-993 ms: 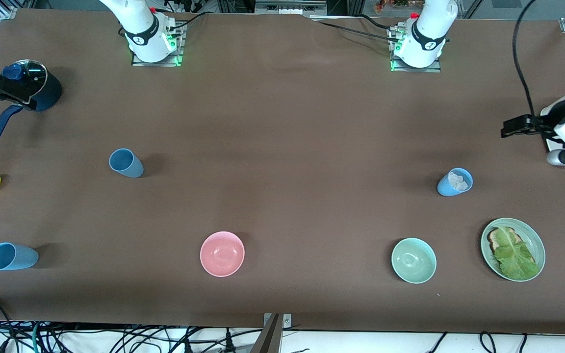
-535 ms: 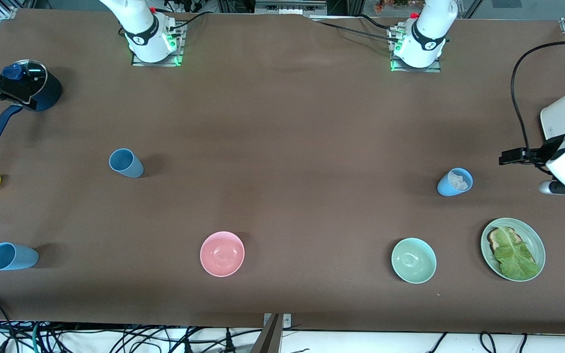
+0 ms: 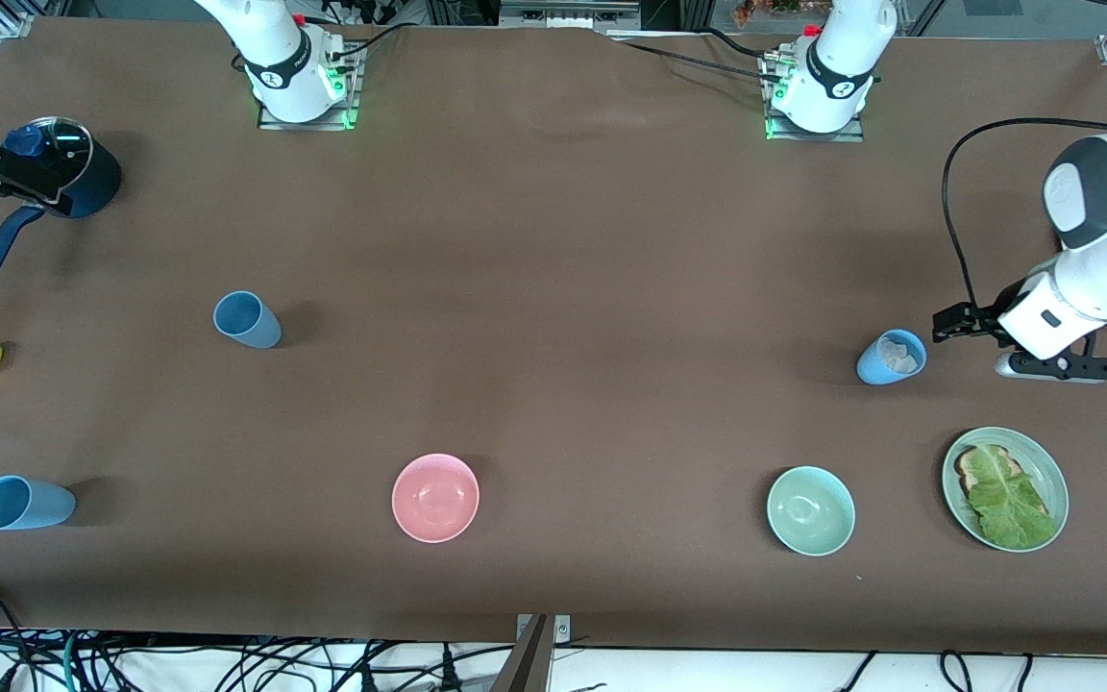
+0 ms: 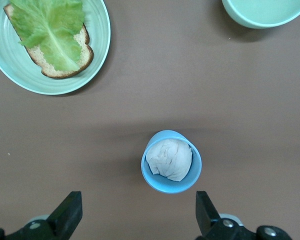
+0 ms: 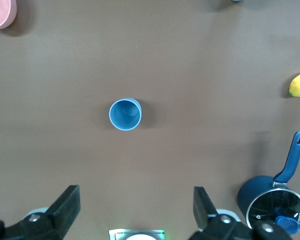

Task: Stack blue cups with both arms
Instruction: 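Lower the left gripper and grasp the tissue-filled cup's rim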

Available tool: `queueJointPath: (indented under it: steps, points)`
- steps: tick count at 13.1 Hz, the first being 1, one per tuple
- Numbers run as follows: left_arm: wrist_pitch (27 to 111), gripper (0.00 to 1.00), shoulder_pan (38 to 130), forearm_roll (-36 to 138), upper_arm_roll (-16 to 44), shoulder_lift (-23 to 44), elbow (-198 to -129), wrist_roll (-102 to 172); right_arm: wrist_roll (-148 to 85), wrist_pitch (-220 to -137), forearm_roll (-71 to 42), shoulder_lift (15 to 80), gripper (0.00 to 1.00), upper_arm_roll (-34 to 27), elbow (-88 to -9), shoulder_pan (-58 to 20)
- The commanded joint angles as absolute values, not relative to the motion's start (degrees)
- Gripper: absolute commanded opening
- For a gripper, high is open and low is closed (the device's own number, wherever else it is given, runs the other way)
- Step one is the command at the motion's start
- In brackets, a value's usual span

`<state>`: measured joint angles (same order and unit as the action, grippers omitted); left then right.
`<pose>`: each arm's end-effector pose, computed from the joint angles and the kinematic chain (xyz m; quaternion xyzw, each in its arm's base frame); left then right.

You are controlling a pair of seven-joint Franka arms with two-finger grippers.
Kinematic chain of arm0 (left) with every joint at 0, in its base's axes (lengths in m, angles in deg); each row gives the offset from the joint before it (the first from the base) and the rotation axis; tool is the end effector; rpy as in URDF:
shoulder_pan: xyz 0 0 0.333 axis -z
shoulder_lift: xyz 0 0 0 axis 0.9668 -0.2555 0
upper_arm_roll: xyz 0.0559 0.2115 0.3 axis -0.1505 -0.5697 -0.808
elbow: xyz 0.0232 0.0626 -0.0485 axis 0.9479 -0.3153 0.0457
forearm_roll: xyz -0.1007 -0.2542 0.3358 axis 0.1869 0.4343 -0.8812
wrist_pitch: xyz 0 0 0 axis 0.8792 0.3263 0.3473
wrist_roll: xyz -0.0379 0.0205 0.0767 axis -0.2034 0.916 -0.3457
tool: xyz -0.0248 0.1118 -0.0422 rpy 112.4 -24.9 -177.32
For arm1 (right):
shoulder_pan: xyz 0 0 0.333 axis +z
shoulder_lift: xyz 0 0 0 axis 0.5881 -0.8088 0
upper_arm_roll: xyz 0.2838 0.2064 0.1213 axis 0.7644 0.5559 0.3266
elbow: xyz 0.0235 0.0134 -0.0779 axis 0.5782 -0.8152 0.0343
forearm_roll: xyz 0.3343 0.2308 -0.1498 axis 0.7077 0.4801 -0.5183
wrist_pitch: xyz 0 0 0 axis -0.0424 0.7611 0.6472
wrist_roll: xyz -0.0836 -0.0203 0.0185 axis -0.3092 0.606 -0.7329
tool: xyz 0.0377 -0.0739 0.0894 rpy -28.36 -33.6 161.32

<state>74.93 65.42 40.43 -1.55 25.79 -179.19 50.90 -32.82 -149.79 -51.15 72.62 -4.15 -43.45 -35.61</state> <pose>0.6207 0.0769 0.3796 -0.9995 0.0270 0.0185 0.0022 0.5724 -0.0584 0.6437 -0.9987 0.0186 0.0468 0.0084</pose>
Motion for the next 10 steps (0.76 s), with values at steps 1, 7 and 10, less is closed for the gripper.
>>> queueJointPath:
  steps: [1,7,10]
  points:
    - [82.83,1.00,65.09,40.14,-1.72,28.10,-186.62,51.73,-32.89,-149.35,-51.22,72.96,1.00,-4.16,-43.29,-35.50]
    - [93.04,1.00,64.83,40.14,-1.72,26.00,-191.39,51.82,-32.89,-149.17,-51.22,72.96,1.00,-4.16,-43.29,-35.50]
    - [96.12,1.00,64.21,40.05,-1.72,23.89,-191.39,51.82,-32.89,-149.17,-51.22,72.96,1.00,-4.25,-43.29,-35.50]
